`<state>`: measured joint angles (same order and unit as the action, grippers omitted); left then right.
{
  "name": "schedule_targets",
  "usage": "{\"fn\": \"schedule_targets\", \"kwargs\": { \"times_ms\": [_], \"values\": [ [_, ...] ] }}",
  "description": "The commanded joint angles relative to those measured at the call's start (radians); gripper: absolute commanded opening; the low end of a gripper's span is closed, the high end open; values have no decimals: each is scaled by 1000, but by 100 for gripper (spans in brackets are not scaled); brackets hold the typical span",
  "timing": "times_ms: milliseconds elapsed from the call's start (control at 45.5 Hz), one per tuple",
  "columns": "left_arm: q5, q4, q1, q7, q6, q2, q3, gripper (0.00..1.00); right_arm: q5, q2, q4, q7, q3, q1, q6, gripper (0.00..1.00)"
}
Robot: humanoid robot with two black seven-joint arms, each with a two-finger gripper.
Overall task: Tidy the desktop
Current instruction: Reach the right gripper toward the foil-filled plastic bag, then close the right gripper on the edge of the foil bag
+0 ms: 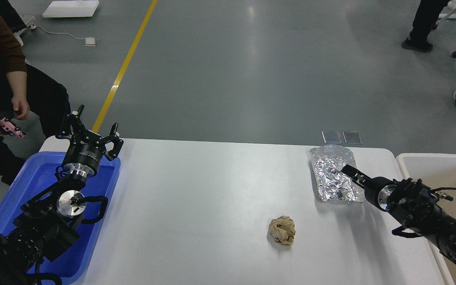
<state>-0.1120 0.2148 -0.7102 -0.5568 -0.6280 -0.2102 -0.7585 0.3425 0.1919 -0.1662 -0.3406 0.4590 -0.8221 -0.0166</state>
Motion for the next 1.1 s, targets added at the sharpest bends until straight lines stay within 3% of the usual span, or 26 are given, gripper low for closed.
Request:
{"fn": "schedule_targets", "kwargs": {
  "times_ms": [0,110,286,835,1077],
  "values": [
    [0,0,0,0,-1,0,-1,100,26,-8,5,-1,15,14,-3,76],
    [0,0,0,0,-1,0,1,100,26,-8,5,-1,15,14,-3,63],
    [0,0,0,0,-1,0,-1,100,26,-8,5,-1,24,15,-5,52],
    [0,0,0,0,-1,0,-1,100,46,-8,4,-3,125,29,1,41],
    [0,0,0,0,-1,0,-1,100,93,-8,4,-1,125,37,4,4]
  ]
}}
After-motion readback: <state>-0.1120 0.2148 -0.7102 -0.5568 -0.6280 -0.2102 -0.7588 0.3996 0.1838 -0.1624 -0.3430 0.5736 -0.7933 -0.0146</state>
